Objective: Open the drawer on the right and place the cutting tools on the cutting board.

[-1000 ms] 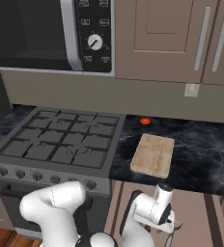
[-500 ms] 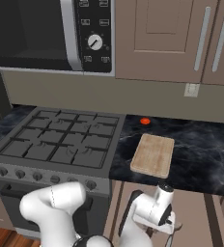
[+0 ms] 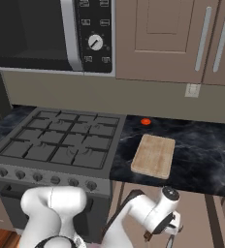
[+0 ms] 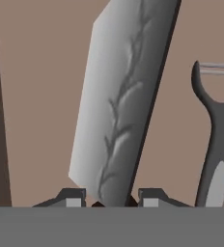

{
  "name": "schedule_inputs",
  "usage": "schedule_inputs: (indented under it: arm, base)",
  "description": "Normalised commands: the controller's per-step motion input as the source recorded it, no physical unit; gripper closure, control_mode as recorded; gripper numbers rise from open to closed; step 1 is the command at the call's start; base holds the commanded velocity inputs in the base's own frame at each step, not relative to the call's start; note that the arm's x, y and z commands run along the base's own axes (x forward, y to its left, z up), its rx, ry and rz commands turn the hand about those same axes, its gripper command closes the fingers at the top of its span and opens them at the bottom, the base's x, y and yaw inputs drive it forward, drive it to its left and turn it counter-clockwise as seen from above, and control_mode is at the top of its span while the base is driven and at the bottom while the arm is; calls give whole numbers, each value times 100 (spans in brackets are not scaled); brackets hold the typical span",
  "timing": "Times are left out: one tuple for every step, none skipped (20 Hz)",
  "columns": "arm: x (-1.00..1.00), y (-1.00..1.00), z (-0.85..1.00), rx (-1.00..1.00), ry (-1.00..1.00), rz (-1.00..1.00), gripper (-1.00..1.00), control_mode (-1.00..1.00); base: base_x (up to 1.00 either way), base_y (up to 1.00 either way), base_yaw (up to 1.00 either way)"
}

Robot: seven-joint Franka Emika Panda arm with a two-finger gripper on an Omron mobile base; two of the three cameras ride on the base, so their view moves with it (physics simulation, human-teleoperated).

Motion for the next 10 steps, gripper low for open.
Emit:
schedule_inputs:
  arm:
    - [14,0,100,0,-11,-9,100,-100]
    - [15,0,100,0,-9,-9,100,-100]
    - [18,0,100,0,-7,-8,100,-100]
    - [19,0,100,0,-4,-8,100,-100]
    - [21,0,100,0,-1,-8,100,-100]
    - [25,0,100,0,-1,-10,100,-100]
    - [34,0,100,0,-1,-10,100,-100]
    - [41,0,100,0,-1,-9,100,-100]
    - [46,0,100,0,-1,-10,100,-100]
    - [54,0,100,0,-3,-10,100,-100]
  base:
    - [0,0,0]
    - [0,0,0]
    - [0,0,0]
    - [0,0,0]
    - [0,0,0]
    - [0,0,0]
    - [0,0,0]
    - [0,0,0]
    - [0,0,0]
    - [0,0,0]
